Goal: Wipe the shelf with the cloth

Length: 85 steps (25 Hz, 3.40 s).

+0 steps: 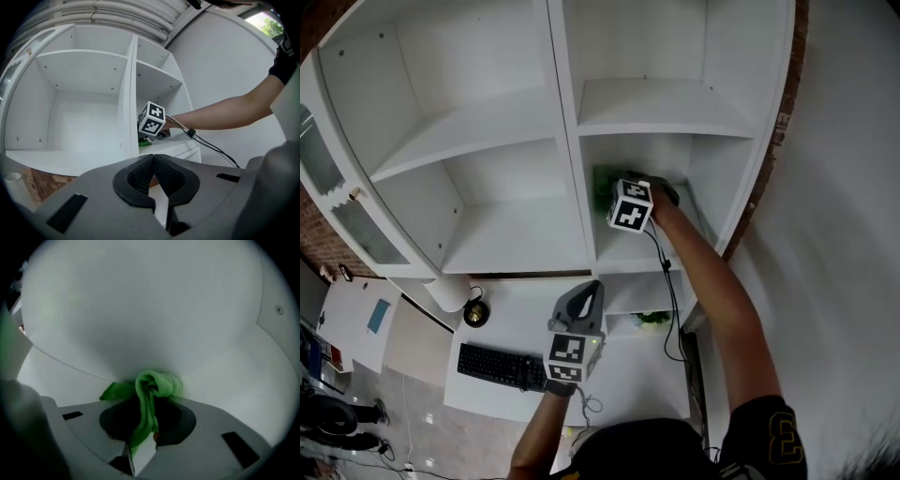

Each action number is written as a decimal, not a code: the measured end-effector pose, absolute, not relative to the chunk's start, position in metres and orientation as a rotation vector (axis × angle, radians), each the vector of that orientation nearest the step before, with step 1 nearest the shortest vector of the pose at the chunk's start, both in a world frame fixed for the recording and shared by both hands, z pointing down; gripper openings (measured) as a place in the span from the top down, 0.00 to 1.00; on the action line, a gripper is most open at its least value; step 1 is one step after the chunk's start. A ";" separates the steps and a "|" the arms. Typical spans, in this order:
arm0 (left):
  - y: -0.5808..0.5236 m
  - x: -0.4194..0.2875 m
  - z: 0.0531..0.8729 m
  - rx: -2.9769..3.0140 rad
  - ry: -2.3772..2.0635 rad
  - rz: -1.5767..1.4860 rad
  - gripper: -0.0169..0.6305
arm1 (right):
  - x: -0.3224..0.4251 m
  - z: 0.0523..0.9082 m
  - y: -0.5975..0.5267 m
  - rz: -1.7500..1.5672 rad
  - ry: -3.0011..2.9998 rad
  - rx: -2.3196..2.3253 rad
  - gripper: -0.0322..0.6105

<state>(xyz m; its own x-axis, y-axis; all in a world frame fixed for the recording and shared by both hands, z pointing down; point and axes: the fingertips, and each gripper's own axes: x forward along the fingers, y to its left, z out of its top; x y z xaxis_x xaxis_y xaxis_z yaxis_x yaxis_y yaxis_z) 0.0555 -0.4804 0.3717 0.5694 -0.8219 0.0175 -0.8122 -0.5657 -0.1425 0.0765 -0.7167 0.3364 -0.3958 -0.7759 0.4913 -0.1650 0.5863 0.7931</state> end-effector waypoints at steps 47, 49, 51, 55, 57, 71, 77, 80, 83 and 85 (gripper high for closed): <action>-0.466 0.107 0.390 -2.820 1.114 -0.163 0.95 | 0.212 0.346 -0.730 -0.204 -1.738 1.341 0.84; -0.462 0.110 0.394 -2.835 1.101 -0.186 0.95 | 0.221 0.345 -0.728 -0.070 -1.786 1.401 0.84; -0.459 0.113 0.396 -2.837 1.096 -0.187 0.95 | 0.227 0.345 -0.727 -0.014 -1.791 1.441 0.84; -0.457 0.115 0.393 -2.814 1.102 -0.143 0.95 | 0.236 0.347 -0.726 0.053 -1.757 1.509 0.84; -0.455 0.114 0.395 -2.813 1.114 -0.148 0.95 | 0.239 0.346 -0.725 0.118 -1.782 1.549 0.84; -0.433 0.129 0.403 -2.806 1.207 -0.144 0.95 | 0.242 0.338 -0.720 0.192 -1.906 1.618 0.84; -0.425 0.128 0.418 -2.795 1.340 -0.129 0.95 | 0.214 0.310 -0.705 -0.083 -2.039 1.568 0.84; -0.416 0.128 0.430 -2.794 1.366 -0.168 0.95 | 0.165 0.298 -0.692 -0.436 -2.128 1.336 0.85; -0.409 0.122 0.433 -2.785 1.400 -0.179 0.95 | 0.121 0.308 -0.669 -0.660 -2.182 1.029 0.85; -0.406 0.118 0.433 -2.774 1.420 -0.181 0.95 | 0.102 0.314 -0.652 -0.733 -2.233 0.860 0.85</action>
